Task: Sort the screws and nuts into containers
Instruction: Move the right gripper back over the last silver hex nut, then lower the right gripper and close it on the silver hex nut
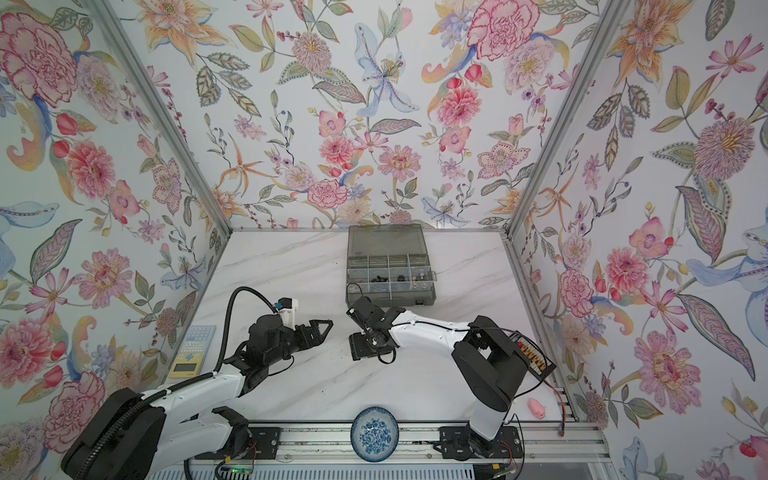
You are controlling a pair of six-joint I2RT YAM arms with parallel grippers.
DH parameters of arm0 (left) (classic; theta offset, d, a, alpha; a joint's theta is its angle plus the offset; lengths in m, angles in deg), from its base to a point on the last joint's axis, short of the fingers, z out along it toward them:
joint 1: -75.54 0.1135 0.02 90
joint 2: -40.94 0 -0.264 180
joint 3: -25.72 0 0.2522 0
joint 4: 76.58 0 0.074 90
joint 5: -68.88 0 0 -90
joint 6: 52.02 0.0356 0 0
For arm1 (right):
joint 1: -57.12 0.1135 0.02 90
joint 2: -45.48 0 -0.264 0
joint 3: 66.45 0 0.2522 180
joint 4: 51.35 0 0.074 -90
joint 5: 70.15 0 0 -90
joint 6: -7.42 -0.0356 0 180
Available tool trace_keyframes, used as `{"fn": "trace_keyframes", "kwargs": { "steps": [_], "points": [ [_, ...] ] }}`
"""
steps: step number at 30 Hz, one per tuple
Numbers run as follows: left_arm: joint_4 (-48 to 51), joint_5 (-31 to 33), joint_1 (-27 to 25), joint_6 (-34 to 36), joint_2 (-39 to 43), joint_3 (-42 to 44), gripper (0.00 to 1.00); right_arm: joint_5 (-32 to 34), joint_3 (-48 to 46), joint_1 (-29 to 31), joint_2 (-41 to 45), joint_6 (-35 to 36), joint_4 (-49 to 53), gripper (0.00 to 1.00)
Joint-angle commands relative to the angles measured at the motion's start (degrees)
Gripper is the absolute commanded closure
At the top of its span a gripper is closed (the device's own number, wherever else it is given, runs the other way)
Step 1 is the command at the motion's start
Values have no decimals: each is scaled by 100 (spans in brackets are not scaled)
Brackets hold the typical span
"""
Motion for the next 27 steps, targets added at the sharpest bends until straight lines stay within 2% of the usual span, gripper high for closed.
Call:
{"fn": "trace_keyframes", "kwargs": {
  "steps": [1, 12, 27],
  "points": [
    [-283, -144, 95, 13, 12, 131, 1, 148, 148, 13, -194, -22, 24, 33],
    [-443, -222, 104, -39, -49, 185, 1, 399, 414, 268, -645, 297, 40, 37],
    [-437, -241, 128, -45, -103, 168, 0, 640, 483, 363, -821, 428, 221, 46]
  ]
}}
